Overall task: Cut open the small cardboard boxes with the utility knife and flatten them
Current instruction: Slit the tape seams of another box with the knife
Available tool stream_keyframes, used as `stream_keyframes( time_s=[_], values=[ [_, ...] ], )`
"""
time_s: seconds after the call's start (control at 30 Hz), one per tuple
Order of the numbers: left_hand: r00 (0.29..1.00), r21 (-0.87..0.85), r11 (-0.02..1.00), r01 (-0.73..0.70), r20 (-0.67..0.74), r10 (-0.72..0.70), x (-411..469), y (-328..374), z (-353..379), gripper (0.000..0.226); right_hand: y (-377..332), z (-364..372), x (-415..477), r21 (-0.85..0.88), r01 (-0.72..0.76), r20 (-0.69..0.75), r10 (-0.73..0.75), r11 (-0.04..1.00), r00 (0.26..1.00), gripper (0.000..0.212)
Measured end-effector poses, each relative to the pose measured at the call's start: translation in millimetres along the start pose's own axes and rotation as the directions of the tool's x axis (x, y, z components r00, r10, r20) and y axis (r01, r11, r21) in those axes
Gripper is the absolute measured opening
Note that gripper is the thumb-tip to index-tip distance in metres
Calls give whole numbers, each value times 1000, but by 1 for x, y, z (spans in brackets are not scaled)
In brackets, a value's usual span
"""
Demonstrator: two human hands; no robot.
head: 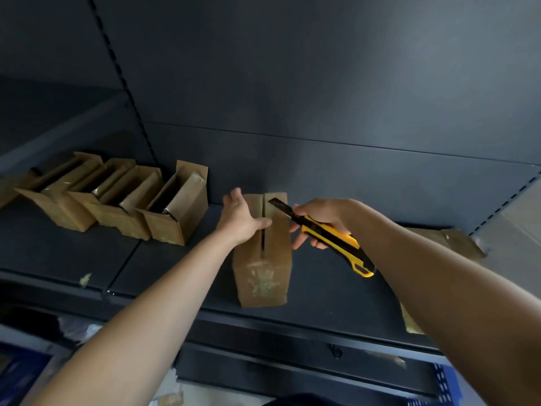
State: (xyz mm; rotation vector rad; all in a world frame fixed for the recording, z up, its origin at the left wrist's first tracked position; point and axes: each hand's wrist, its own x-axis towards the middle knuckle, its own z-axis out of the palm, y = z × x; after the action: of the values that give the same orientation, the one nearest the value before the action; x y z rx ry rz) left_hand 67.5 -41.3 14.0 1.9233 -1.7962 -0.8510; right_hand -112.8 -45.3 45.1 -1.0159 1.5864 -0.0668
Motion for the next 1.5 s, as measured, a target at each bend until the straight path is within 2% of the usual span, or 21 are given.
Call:
stream_keyframes(
  time_s=[0.03,0.1,0.13,0.17,0.2,0.27,0.33,0.43,0.53,0.63,1.07,1.17,1.27,1.33,1.43,1.5],
  values=[
    [997,-52,997,-59,45,62,2,-1,-2,80,0,0,0,-6,2,5,-2,1000,1000,61],
    [986,-55,990,-127,100,132,4,-2,-6,52,-2,-1,3,9,30,-117,-28,1000,993,65],
    [986,-32,990,-137,90,139,5,-3,-6,38,-1,-2,6,3,54,-194,-53,999,980,67],
    [989,2,993,-120,84,120,4,-2,-6,33,-1,-4,8,-24,81,-250,-84,996,965,68],
    [992,58,995,-84,99,78,3,-1,-4,43,0,-5,11,-62,108,-283,-121,992,951,67],
    [988,215,977,-15,155,-19,-2,3,3,83,4,-10,15,-157,158,-319,-202,975,926,62],
    [985,299,953,-53,171,1,-6,6,12,104,7,-14,15,-295,190,-317,-284,936,905,56],
    [958,224,958,-180,261,119,-4,3,11,103,9,-23,9,-457,231,-221,-362,859,906,49],
    [902,153,955,-255,394,178,0,-3,0,110,3,-33,-5,-561,223,-111,-340,797,934,45],
    [876,168,938,-304,436,206,1,-5,-6,115,-12,-33,-19,-689,198,-48,-316,697,947,42],
    [855,221,910,-352,471,217,-9,-3,-8,112,-42,2,-30,-924,59,-104,-397,377,912,39],
    [858,225,918,-327,479,188,-9,-5,-10,106,-35,-15,-37,-904,-13,-184,-363,428,913,40],
    [851,252,911,-327,498,168,-8,-2,-13,99,-20,-48,-41,-819,-74,-266,-261,570,928,40],
    [857,308,897,-317,498,132,-7,3,-15,96,-5,-68,-43,-773,-122,-317,-213,622,924,38],
    [865,399,869,-293,498,63,-6,10,-20,89,21,-89,-45,-742,-214,-416,-186,635,890,37],
    [872,473,820,-323,485,64,-9,19,-20,88,35,-93,-44,-679,-193,-432,-173,708,885,39]
  ],
)
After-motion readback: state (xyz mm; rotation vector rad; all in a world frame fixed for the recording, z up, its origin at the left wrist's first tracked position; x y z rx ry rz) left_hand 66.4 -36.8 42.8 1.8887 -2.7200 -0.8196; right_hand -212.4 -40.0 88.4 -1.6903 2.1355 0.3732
